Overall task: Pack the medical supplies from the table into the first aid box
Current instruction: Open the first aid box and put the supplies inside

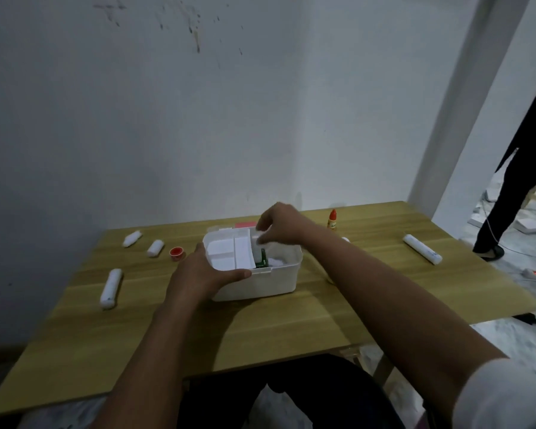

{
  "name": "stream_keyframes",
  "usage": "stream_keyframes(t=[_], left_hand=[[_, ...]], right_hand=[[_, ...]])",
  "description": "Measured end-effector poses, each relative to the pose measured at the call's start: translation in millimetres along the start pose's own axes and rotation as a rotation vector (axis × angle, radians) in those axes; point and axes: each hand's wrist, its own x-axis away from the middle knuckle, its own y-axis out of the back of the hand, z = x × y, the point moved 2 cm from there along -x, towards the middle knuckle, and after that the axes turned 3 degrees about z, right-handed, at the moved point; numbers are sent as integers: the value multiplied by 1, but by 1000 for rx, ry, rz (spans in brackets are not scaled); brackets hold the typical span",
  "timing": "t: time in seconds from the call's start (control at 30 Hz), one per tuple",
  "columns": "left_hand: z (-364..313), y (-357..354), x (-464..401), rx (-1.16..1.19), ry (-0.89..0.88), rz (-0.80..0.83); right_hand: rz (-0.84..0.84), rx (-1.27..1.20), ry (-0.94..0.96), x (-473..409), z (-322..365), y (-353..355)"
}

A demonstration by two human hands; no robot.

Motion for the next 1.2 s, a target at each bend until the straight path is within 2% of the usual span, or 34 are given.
stream_keyframes(t=[0.17,0.4,0.47,0.6,0.67,0.83,0.97,1.03,1.1,1.2], left_hand=[[2,-1,-2,25,-3,-2],[0,-2,1,99,-8,-1],[-1,-1,6,108,-8,-4],[-5,4,15,96,-7,-27],[-8,5,19,94,7,-28],[-11,9,23,109,13,17],[-10,15,18,132,36,60],[-10,14,16,136,26,66],[-8,10,13,158,9,56],[-5,7,10,186,10,45]], right_hand=[[-171,20,-111,10,-33,47],[-150,264,-495,71,-98,81],[-70,270,-631,98,-108,84],[270,141,-860,141,-121,66],[279,183,-879,152,-126,52],[224,283,-858,164,-119,75],[33,334,-702,152,-81,137],[-37,259,-568,135,-60,149],[-16,228,-427,118,-36,141],[70,319,-248,93,-1,106]])
